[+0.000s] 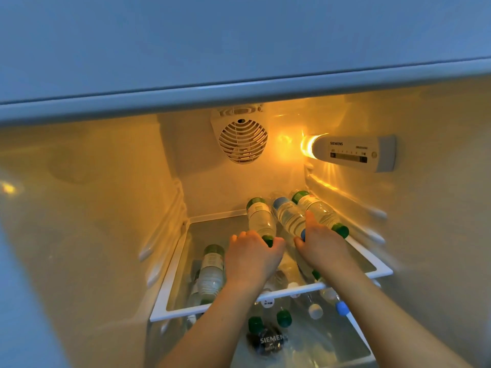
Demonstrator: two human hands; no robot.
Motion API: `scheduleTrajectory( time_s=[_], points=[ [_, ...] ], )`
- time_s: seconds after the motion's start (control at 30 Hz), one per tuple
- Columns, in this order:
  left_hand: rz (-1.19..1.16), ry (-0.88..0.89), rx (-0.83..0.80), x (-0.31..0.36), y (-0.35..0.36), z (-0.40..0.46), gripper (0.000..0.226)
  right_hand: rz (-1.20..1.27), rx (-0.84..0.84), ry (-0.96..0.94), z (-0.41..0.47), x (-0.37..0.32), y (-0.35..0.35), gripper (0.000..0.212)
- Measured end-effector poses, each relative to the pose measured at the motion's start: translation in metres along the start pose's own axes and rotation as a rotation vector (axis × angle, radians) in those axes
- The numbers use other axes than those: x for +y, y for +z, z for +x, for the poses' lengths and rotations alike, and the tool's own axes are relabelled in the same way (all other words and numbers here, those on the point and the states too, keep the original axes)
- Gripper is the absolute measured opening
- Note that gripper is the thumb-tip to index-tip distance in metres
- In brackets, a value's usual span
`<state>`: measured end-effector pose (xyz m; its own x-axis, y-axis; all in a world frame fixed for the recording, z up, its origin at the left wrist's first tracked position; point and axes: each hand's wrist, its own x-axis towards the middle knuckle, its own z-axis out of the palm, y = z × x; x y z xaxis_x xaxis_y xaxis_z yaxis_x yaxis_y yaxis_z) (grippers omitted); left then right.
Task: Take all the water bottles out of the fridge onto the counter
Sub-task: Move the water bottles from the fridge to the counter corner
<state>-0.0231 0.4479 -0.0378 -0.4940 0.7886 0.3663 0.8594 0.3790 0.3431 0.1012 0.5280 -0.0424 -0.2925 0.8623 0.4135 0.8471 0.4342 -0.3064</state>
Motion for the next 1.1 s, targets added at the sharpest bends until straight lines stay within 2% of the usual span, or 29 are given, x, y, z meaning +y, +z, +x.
scheduleTrajectory(
  time_s=[0.1, 0.3, 0.47, 0.73, 0.93, 1.1],
  points=[
    [-0.025, -0.074, 0.032, -0.004, -0.001, 0.0, 0.052, 0.012, 0.009, -0.012, 0.0, 0.001, 0.0, 0.068],
    [0.018, -0.072, 0.015, -0.006, -0.001, 0.0, 0.059, 0.012, -0.018, 0.0, -0.001, 0.0, -0.002, 0.064],
    [0.044, -0.096, -0.015, -0.007, -0.002, 0.002, 0.063, 0.016, -0.025, -0.016, -0.003, 0.001, -0.003, 0.069],
    [0.014, -0.147, -0.053, -0.012, 0.003, 0.009, 0.067, 0.067, -0.004, -0.017, -0.007, 0.0, -0.01, 0.048],
    [-0.046, -0.173, -0.074, -0.014, 0.004, 0.016, 0.062, 0.124, 0.034, -0.042, -0.007, -0.002, -0.012, 0.045],
    [-0.228, -0.206, -0.103, -0.011, -0.003, 0.012, 0.044, 0.129, 0.043, -0.051, -0.009, -0.003, -0.016, 0.039]
  ],
)
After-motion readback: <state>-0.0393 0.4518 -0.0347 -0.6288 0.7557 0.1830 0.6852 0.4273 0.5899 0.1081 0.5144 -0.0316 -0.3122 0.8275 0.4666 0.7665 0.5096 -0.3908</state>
